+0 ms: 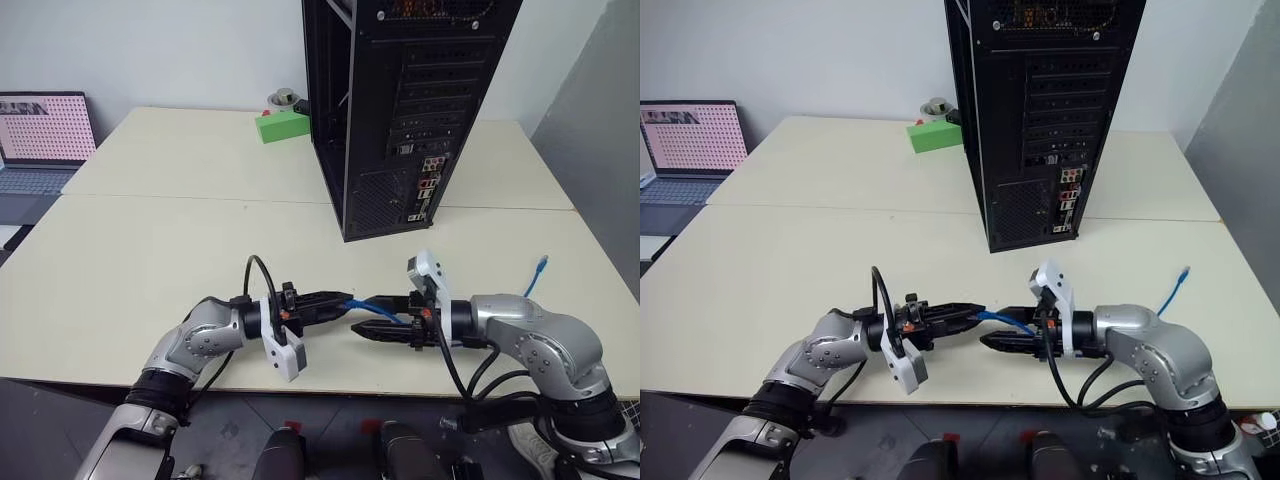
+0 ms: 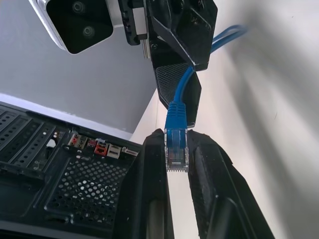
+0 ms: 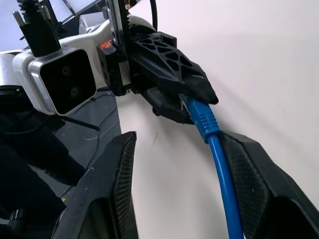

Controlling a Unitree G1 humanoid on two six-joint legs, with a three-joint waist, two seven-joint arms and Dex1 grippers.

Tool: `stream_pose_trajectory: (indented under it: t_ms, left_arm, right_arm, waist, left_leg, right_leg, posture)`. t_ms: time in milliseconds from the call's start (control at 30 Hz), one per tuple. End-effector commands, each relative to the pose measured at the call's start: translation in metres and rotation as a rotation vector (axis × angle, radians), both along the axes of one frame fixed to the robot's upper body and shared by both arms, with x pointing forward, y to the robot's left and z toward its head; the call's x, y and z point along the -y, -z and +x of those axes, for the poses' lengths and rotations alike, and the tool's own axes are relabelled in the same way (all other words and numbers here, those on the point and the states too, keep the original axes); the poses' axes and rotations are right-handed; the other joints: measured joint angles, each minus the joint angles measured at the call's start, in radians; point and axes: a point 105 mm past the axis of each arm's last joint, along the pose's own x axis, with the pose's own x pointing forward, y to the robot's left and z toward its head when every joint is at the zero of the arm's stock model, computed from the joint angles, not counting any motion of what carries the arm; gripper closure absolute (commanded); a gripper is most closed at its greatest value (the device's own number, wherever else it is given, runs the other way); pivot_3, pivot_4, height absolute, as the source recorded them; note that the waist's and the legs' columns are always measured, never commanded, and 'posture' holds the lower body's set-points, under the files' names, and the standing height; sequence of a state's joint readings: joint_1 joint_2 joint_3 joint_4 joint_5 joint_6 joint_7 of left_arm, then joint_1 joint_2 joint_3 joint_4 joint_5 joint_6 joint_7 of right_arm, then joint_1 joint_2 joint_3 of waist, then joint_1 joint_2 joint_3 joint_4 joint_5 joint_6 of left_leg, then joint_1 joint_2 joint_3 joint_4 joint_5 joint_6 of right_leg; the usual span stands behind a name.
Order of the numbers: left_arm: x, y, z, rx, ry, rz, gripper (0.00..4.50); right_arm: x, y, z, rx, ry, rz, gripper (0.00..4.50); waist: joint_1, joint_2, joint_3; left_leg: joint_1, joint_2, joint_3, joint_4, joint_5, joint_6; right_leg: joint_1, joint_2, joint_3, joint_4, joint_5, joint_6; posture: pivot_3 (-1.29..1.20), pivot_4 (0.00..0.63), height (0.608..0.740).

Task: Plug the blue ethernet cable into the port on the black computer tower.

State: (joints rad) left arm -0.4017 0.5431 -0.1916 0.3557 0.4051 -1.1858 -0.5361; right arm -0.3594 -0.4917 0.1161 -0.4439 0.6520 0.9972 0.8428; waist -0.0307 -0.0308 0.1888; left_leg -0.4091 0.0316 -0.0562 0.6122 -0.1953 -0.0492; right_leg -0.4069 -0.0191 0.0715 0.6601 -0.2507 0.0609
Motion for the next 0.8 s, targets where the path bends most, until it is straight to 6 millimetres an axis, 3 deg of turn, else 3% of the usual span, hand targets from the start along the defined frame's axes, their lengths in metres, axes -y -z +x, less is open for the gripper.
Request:
stream_pose_trajectory:
  t_ms: [33, 167, 467, 700, 767, 800]
  left_arm:
    - [0.0021, -0.0046, -0.002, 0.031, 0.018, -0.009, 4.2]
    - [0.0032, -0.0047, -0.0042, 0.037, 0.025, -0.014, 4.2]
    - [0.004, -0.0029, -0.0092, 0.036, 0.046, -0.015, 4.2]
    - [0.003, 0.0011, -0.0084, 0.003, 0.037, -0.015, 4.2]
    - [0.0014, 0.0022, -0.007, -0.017, 0.026, -0.02, 3.5]
    - [0.0006, 0.0032, -0.0064, -0.029, 0.022, -0.016, 3.4]
  right_arm:
    - [-0.0049, -0.0081, -0.0006, 0.018, -0.02, 0.027, 1.78]
    - [-0.0052, -0.007, 0.0014, 0.013, -0.014, 0.026, 2.41]
    - [-0.0022, -0.0051, 0.002, 0.005, -0.024, 0.007, 4.45]
    - [-0.001, -0.0025, 0.0016, -0.009, -0.036, -0.014, 4.5]
    - [-0.0001, -0.0015, 0.0015, -0.012, -0.037, -0.019, 4.5]
    - [0.0005, -0.0012, 0.0017, -0.013, -0.037, -0.022, 4.5]
  waist:
    - [0.0, 0.0, 0.0]
    - [0.0, 0.0, 0.0]
    - [0.0, 0.0, 0.0]
    - [0.0, 0.0, 0.0]
    - [0.0, 0.0, 0.0]
    - [0.0, 0.0, 0.0]
  left_leg:
    - [0.0, 0.0, 0.0, 0.0, 0.0, 0.0]
    - [0.0, 0.0, 0.0, 0.0, 0.0, 0.0]
    - [0.0, 0.0, 0.0, 0.0, 0.0, 0.0]
    - [0.0, 0.0, 0.0, 0.0, 0.0, 0.0]
    - [0.0, 0.0, 0.0, 0.0, 0.0, 0.0]
    - [0.0, 0.0, 0.0, 0.0, 0.0, 0.0]
  right_leg:
    - [0.0, 0.0, 0.0, 0.0, 0.0, 0.0]
    - [0.0, 0.0, 0.0, 0.0, 0.0, 0.0]
    - [0.0, 0.0, 0.0, 0.0, 0.0, 0.0]
    - [0.0, 0.0, 0.0, 0.0, 0.0, 0.0]
    - [0.0, 0.0, 0.0, 0.0, 0.0, 0.0]
    - [0.0, 0.0, 0.0, 0.0, 0.0, 0.0]
  posture:
    - [0.0, 0.15, 0.74]
    - [0.0, 0.15, 0.74]
    - [0.0, 0.15, 0.74]
    - [0.0, 0.15, 0.74]
    - [0.0, 0.15, 0.74]
    - [0.0, 0.15, 0.74]
